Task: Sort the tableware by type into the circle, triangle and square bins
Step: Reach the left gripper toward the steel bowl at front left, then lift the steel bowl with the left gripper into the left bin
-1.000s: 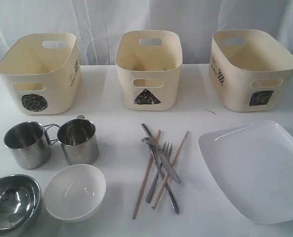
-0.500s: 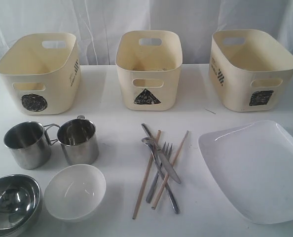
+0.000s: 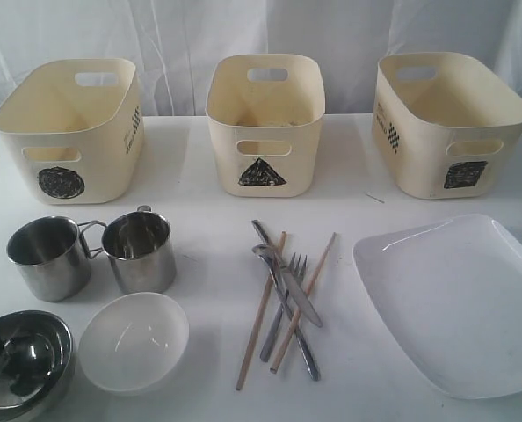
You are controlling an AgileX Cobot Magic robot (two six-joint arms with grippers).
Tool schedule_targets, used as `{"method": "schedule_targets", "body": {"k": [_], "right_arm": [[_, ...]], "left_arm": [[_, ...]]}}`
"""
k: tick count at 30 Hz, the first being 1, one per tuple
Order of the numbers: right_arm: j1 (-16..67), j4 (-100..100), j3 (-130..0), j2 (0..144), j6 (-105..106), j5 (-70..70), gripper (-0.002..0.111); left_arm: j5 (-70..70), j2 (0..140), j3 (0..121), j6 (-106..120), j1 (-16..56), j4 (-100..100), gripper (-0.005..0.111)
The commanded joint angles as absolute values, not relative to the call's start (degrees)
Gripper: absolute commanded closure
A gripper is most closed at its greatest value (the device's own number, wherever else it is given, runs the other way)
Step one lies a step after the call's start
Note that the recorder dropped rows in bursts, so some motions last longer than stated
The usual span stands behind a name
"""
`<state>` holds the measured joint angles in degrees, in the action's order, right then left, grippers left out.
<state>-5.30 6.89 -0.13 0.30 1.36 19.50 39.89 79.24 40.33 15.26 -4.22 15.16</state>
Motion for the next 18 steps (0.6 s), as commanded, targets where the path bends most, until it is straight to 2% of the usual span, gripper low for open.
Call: {"method": "schedule_targets", "body": {"k": [1, 3, 5, 14, 15, 18], "right_arm": [[-5.1, 7.4, 0.0, 0.0, 1.7, 19.2, 0.108], [-5.1, 7.4, 0.0, 0.0, 1.7, 19.2, 0.108], [-5.1, 7.4, 0.0, 0.0, 1.7, 19.2, 0.108], [-5.1, 7.4, 0.0, 0.0, 1.7, 19.2, 0.108], [-5.1, 7.4, 0.0, 0.0, 1.7, 19.2, 0.108], [-5.1, 7.4, 0.0, 0.0, 1.7, 19.2, 0.108]], "left_arm": [[35.5, 82.2, 40.6, 15.4, -4.4, 15.9, 0.030], [34.7, 83.6, 40.6, 15.3, -4.4, 16.1, 0.032], [34.6, 84.8, 40.6, 15.3, -4.4, 16.1, 0.040], [34.8, 87.6, 40.6, 15.2, -4.4, 16.0, 0.103], [35.3, 87.5, 40.7, 15.4, -4.4, 15.7, 0.107], [40.3, 86.1, 41.8, 15.3, -4.4, 10.8, 0.107]]}}
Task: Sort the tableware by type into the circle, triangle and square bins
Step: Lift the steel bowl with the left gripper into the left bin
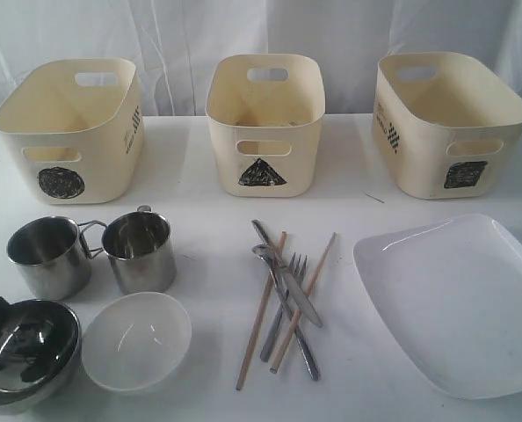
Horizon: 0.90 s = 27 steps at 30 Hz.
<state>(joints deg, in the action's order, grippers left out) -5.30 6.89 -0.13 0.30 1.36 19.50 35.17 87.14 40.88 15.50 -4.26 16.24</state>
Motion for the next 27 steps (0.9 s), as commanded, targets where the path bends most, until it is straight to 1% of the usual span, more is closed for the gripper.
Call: {"method": "schedule_targets", "body": {"k": [1, 4, 6, 8, 10, 11, 13, 15, 18, 22, 25, 27], "right_arm": [[-5.1, 7.4, 0.0, 0.0, 1.7, 19.2, 0.108], [-5.1, 7.4, 0.0, 0.0, 1.7, 19.2, 0.108], [-5.1, 7.4, 0.0, 0.0, 1.7, 19.2, 0.108], [-5.1, 7.4, 0.0, 0.0, 1.7, 19.2, 0.108], [-5.1, 7.4, 0.0, 0.0, 1.7, 19.2, 0.108], [-5.1, 7.4, 0.0, 0.0, 1.7, 19.2, 0.108], [-5.1, 7.4, 0.0, 0.0, 1.7, 19.2, 0.108], [-5.1, 7.4, 0.0, 0.0, 1.7, 19.2, 0.108], [-5.1, 7.4, 0.0, 0.0, 1.7, 19.2, 0.108], [-5.1, 7.4, 0.0, 0.0, 1.7, 19.2, 0.108], [-5.1, 7.4, 0.0, 0.0, 1.7, 19.2, 0.108], [-5.1, 7.4, 0.0, 0.0, 1.7, 19.2, 0.108]], "left_arm": [[43.6, 85.4, 43.0, 15.0, -4.4, 8.0, 0.107], [53.8, 82.2, 48.4, 12.6, -4.4, 1.8, 0.107], [56.5, 79.1, 53.7, 9.7, -4.4, -0.5, 0.107], [55.1, 75.6, 59.3, 8.9, -4.4, -0.4, 0.107], [49.4, 72.8, 63.9, 8.6, -4.4, 0.8, 0.107], [44.1, 71.5, 65.9, 8.6, -4.4, 1.9, 0.107], [29.2, 70.0, 67.8, 8.6, -4.4, 5.5, 0.107], [11.6, 69.7, 68.0, 8.8, -4.4, 13.1, 0.107], [-8.4, 71.4, 67.9, 8.8, -3.2, 24.2, 0.107], [-26.8, 76.5, 67.9, 6.3, -1.2, 24.0, 0.107], [-34.0, 82.6, 68.1, 0.6, 0.2, 17.7, 0.107], [-37.3, 87.2, 68.1, -3.3, 0.7, 8.9, 0.107]]}}
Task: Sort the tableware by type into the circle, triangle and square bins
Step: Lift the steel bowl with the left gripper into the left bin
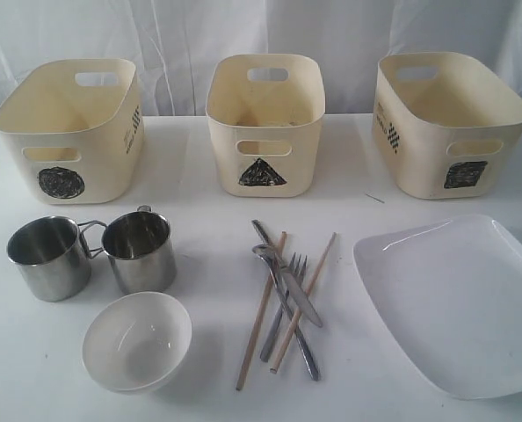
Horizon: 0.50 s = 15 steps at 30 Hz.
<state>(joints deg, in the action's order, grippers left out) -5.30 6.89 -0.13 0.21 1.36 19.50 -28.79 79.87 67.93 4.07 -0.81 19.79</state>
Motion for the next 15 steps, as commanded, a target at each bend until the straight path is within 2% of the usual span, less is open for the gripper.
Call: {"method": "schedule_targets", "body": {"k": [1, 4, 7, 9, 15], "right_arm": [[-5.1, 7.4, 0.0, 0.0, 1.7, 19.2, 0.108], [-5.1, 7.4, 0.0, 0.0, 1.7, 19.2, 0.108], [-5.1, 7.4, 0.0, 0.0, 1.7, 19.2, 0.108], [-5.1, 7.4, 0.0, 0.0, 1.7, 19.2, 0.108], [-5.1, 7.4, 0.0, 0.0, 1.7, 19.2, 0.108]], "left_arm": [[-38.5, 89.4, 68.1, -4.4, 0.7, 4.8, 0.107], [-38.3, 96.4, 69.9, -5.2, 0.7, -5.6, 0.107], [-31.2, 102.4, 74.0, -5.2, 0.7, -7.3, 0.106], [-28.2, 105.0, 76.6, -5.5, 0.7, -7.3, 0.099], [-23.4, 109.7, 83.4, -6.7, 0.7, -7.3, 0.067]]}}
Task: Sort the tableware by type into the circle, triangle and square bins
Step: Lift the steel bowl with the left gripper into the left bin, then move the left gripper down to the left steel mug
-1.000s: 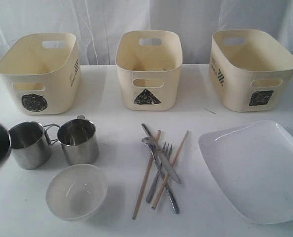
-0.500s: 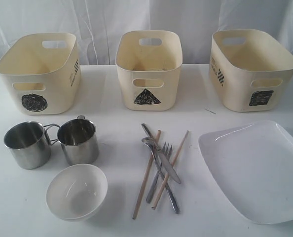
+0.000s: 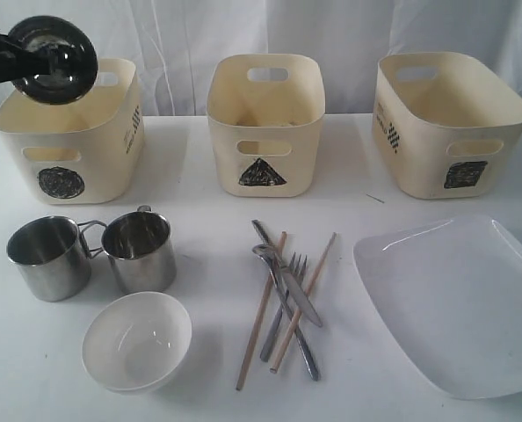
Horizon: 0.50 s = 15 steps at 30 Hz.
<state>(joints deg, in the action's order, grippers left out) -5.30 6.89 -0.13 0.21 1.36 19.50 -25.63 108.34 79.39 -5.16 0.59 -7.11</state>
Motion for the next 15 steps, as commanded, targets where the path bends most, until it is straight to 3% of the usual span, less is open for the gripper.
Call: {"method": "schedule_targets", "body": {"k": [1, 5, 11, 15], "right_arm": [[-5.1, 7.4, 0.0, 0.0, 1.7, 19.2, 0.108], [-5.1, 7.4, 0.0, 0.0, 1.7, 19.2, 0.108], [-5.1, 7.4, 0.0, 0.0, 1.7, 19.2, 0.108], [-5.1, 7.4, 0.0, 0.0, 1.7, 19.2, 0.108]], "left_arm": [[-22.2, 110.1, 84.1, -8.1, 0.7, -7.3, 0.062], [-19.0, 109.6, 84.7, -14.9, 0.7, -7.3, 0.052], [-10.2, 104.2, 84.7, -15.6, 0.7, -7.3, 0.050], [20.2, 96.5, 84.7, -15.6, 0.7, -7.3, 0.050]]}}
